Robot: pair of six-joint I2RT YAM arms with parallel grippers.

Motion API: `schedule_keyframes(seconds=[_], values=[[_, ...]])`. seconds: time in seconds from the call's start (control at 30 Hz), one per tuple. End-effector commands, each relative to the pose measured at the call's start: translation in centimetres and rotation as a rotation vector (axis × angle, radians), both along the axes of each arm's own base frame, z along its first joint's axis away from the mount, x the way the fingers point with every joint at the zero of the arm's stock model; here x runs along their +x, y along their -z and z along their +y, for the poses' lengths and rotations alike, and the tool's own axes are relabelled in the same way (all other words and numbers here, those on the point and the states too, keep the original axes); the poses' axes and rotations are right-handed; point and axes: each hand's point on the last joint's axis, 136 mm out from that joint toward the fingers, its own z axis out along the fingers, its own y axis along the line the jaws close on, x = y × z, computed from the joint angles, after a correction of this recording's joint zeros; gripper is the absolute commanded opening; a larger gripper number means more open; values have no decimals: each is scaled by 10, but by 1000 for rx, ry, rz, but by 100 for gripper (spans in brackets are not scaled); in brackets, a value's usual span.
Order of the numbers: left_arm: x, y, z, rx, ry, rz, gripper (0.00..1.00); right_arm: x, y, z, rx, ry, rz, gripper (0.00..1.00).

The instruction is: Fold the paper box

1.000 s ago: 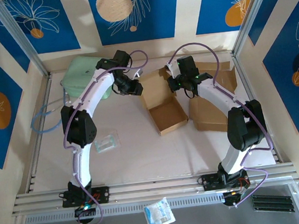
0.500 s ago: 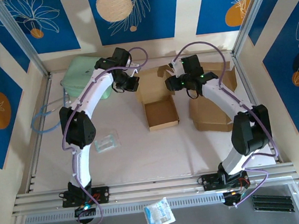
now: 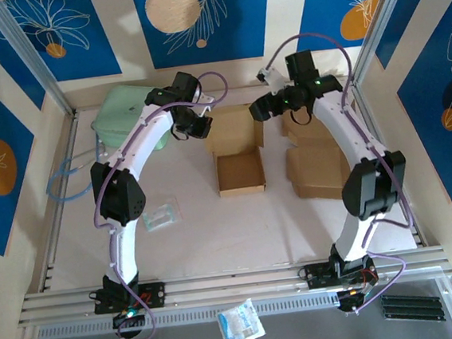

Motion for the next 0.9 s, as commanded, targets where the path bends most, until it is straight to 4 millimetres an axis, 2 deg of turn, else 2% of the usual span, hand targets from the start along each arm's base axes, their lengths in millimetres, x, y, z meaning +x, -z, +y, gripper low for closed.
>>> schedule_keyframes(seconds=[0.0, 0.13, 0.23, 0.3, 0.33, 0.4, 0.5, 0.63, 0.7, 0.87], values=[[0, -27, -1, -11, 15, -77, 4, -12, 31, 3, -36, -17, 171, 63], [1, -33, -5, -24, 8, -91, 4, -10, 44, 1, -70, 23, 214, 52], [4, -38, -9, -18, 2, -114, 4, -3, 44, -1, -72, 85, 201, 34], [11, -40, -8, -8, -30, -138, 3, 6, 42, 0, -41, 156, 192, 18], [15, -41, -7, -6, -55, -151, 3, 10, 41, -1, -23, 198, 197, 13], [28, -44, -4, -12, -140, -182, 3, 23, 42, -7, 10, 316, 207, 10], [43, -48, -10, -76, -226, -209, 2, 39, 41, -9, 71, 434, 198, 7], [67, -56, -19, -141, -301, -296, 3, 60, 35, 1, 141, 462, 149, 12], [81, -56, -21, -158, -330, -341, 2, 73, 36, 1, 146, 509, 114, 10], [102, -42, -30, -205, -365, -389, 2, 89, 42, 1, 180, 535, 27, 9]])
